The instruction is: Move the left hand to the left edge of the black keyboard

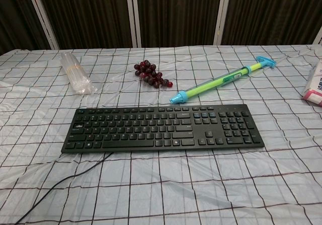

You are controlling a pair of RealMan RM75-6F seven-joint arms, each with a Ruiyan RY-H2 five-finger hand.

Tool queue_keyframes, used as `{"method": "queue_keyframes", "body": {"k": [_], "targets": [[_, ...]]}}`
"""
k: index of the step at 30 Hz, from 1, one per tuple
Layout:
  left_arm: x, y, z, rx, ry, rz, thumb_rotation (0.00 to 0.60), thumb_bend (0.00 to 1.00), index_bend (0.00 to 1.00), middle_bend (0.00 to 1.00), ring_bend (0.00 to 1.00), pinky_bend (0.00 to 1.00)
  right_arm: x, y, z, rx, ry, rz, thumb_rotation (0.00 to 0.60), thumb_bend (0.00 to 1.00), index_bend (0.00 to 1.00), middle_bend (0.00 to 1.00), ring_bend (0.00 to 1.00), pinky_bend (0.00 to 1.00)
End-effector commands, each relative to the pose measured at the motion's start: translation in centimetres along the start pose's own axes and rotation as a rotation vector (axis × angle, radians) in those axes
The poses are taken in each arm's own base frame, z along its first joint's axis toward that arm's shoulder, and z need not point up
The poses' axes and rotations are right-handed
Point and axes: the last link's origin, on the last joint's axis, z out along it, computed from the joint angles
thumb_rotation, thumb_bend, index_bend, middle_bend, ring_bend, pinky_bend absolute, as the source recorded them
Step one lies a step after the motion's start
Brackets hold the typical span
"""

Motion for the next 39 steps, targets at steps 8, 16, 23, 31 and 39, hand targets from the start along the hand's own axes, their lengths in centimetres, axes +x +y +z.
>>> {"method": "queue_keyframes", "body": {"k": [8,16,23,31,39], "targets": [[0.0,0.1,-0.1,-0.007,-0.004,0.006,0.600,0.04,0.00,0.00,0.00,0.00,0.1,0.1,-0.1,-0.005,-0.001,0.009,0.600,0.06,0.04,0.00,0.00,0.00],[-0.2,0.7,-0.3,-0.048,-0.031,0.033,0.600,0.06,0.00,0.00,0.00,0.00,0.0,0.1,0.1,-0.008,-0.010,0.010,0.600,0.06,0.04,0.00,0.00,0.00],[-0.3,3.0,0.1,-0.124,-0.055,0.053,0.600,0.11,0.00,0.00,0.00,0.00,0.0,0.2,0.1,-0.012,-0.015,0.010,0.600,0.06,0.04,0.00,0.00,0.00],[-0.6,9.8,0.7,-0.336,-0.212,0.086,0.600,0.54,0.00,0.61,0.52,0.43,-0.1,0.1,0.1,-0.011,-0.021,0.013,0.600,0.06,0.04,0.00,0.00,0.00],[-2.2,14.7,0.1,-0.485,-0.515,0.198,0.600,0.71,0.00,0.85,0.72,0.53,0.1,0.3,0.1,-0.016,-0.022,0.030,0.600,0.06,0.04,0.00,0.00,0.00]]}}
